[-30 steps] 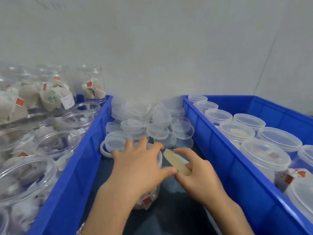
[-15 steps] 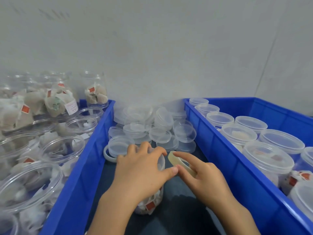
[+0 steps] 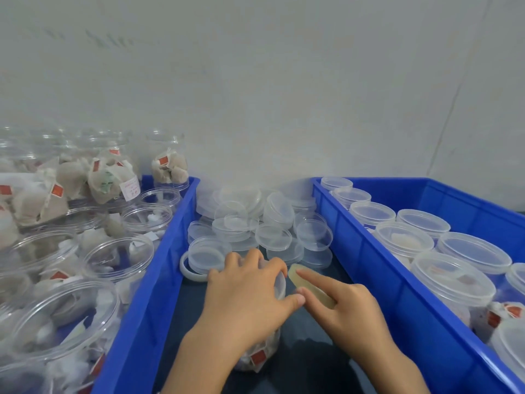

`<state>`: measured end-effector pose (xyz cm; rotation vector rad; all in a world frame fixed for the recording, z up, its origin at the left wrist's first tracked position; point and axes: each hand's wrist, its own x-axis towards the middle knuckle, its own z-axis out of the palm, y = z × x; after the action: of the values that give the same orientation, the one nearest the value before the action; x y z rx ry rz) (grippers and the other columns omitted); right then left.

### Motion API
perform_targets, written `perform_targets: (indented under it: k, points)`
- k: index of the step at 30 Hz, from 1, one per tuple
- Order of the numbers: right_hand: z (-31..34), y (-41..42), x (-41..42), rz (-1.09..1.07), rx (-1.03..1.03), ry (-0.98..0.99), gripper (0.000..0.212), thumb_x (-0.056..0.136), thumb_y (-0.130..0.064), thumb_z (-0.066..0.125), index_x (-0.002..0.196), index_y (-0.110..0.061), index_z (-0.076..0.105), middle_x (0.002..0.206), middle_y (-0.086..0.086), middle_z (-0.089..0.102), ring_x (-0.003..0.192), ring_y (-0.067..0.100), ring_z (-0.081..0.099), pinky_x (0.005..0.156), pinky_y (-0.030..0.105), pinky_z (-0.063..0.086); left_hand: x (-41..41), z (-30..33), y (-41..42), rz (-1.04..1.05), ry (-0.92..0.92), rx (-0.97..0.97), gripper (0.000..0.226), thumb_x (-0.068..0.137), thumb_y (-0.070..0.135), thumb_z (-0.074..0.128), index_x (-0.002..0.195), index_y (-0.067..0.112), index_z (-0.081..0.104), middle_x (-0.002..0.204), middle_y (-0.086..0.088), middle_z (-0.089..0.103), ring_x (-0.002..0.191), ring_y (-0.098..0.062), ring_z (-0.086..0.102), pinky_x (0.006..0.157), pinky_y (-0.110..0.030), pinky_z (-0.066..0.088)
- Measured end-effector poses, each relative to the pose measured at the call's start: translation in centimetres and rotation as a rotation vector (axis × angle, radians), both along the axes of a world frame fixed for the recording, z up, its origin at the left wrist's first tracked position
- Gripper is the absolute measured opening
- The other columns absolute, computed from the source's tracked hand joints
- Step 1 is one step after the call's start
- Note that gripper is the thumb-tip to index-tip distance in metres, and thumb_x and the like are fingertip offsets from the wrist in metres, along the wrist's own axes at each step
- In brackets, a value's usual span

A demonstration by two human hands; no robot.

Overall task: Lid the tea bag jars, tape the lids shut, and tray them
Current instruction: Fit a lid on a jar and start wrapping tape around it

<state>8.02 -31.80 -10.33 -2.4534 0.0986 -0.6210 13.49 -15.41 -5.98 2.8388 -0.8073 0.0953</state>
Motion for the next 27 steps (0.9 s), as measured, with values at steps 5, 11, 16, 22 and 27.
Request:
perform_targets:
  k: [5, 11, 16, 22, 27]
  points:
    - [0.1, 1.1, 2.0, -0.065, -0.040, 0.029, 0.045, 0.076, -0.064, 0.042, 0.118, -0.053, 0.056, 0.107, -0.023, 0.067, 0.099, -0.001, 0.061, 0.082, 0.021, 0.049, -0.4, 0.0, -0.5, 0.061, -0.070, -0.010, 0.031, 0.086, 0.052, 0.032, 0.111, 0.036, 0.040, 0.118, 0.006, 0.041, 0.107, -0.024, 0.034, 0.078, -0.042, 0.028]
    - [1.0, 1.6, 4.2, -0.099, -0.095, -0.001, 0.038, 0.081, -0.060, 0.042, 0.110, -0.046, 0.060, 0.091, -0.014, 0.072, 0.085, 0.007, 0.063, 0.073, 0.032, 0.051, -0.4, -0.1, -1.0, 0.140, -0.134, 0.036, 0.053, 0.091, 0.045, 0.031, 0.139, 0.024, 0.027, 0.131, -0.004, 0.040, 0.113, -0.033, 0.036, 0.083, -0.047, 0.032]
    - [1.2, 2.1, 5.4, -0.148, -0.115, -0.011, 0.028, 0.087, -0.049, 0.045, 0.101, -0.030, 0.060, 0.081, -0.007, 0.070, 0.076, 0.012, 0.062, 0.070, 0.034, 0.051, -0.4, 0.1, -1.2, 0.171, -0.174, 0.040, 0.046, 0.091, 0.043, 0.033, 0.125, 0.014, 0.039, 0.121, -0.004, 0.043, 0.107, -0.031, 0.039, 0.079, -0.044, 0.033]
    - [1.5, 2.5, 6.5, -0.197, -0.128, 0.029, 0.028, 0.089, -0.044, 0.044, 0.095, -0.024, 0.062, 0.078, -0.004, 0.068, 0.073, 0.014, 0.060, 0.060, 0.028, 0.042, -0.3, 0.2, -1.4, 0.176, -0.151, 0.032, 0.041, 0.090, 0.045, 0.035, 0.120, 0.017, 0.040, 0.119, -0.004, 0.043, 0.107, -0.033, 0.038, 0.077, -0.043, 0.032]
    - [2.2, 2.3, 7.7, -0.189, -0.167, 0.083, 0.031, 0.089, -0.039, 0.041, 0.072, -0.018, 0.057, 0.063, -0.004, 0.060, 0.064, 0.015, 0.057, 0.060, 0.034, 0.047, 0.2, 0.2, -1.7, 0.192, -0.113, 0.053, 0.039, 0.091, 0.040, 0.035, 0.122, 0.017, 0.037, 0.122, -0.006, 0.040, 0.106, -0.034, 0.036, 0.074, -0.044, 0.028]
